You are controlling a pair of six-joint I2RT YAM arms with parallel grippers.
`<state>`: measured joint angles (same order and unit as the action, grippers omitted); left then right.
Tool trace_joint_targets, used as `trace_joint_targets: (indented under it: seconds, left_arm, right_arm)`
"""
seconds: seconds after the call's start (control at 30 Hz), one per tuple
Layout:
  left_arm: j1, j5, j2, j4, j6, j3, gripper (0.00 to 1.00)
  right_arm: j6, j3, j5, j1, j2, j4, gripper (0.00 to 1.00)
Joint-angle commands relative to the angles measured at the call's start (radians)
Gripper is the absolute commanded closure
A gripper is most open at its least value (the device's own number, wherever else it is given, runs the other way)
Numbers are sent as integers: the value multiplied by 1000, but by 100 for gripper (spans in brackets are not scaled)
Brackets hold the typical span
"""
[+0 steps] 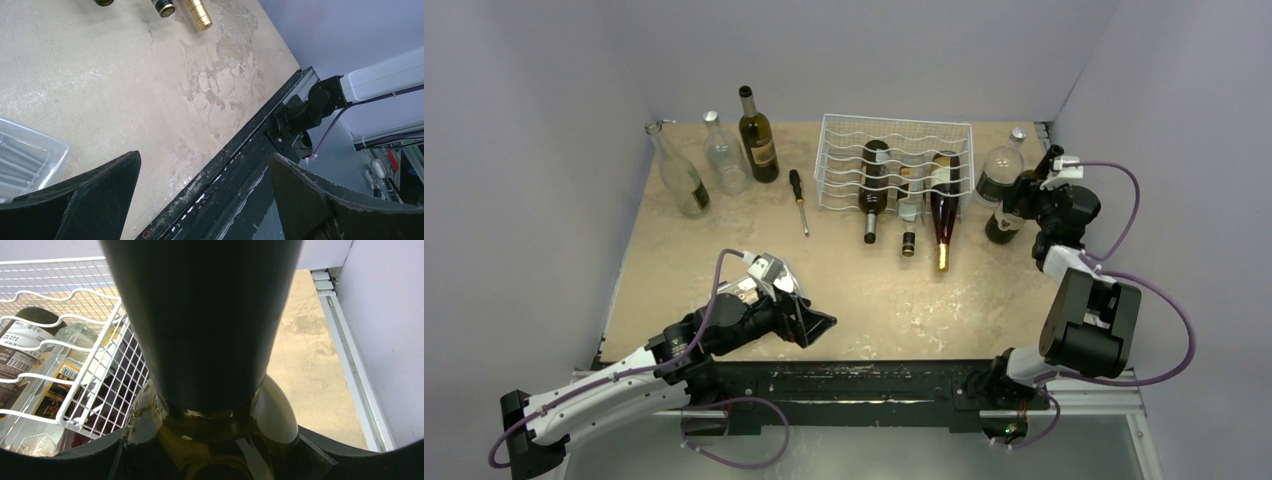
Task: Take the wine bottle off the wine rack
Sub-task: Place the wine bottle at the center of the board.
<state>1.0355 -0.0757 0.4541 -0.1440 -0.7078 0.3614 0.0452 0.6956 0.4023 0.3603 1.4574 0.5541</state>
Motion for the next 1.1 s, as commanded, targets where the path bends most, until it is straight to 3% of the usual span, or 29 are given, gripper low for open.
trace_joint_targets:
  seconds: [0.0, 0.5, 1.07]
  left_arm:
    - [1, -6, -8, 37, -17, -7, 0]
    - [1, -4, -17, 41, -27, -19, 0]
    - [1, -3, -23, 39, -33, -22, 0]
  right_arm:
    - [10, 16, -4, 3, -19, 143, 42]
    - [5, 21, 3, 3, -26, 111, 1]
    - [-11, -5, 35, 3, -192, 70, 1]
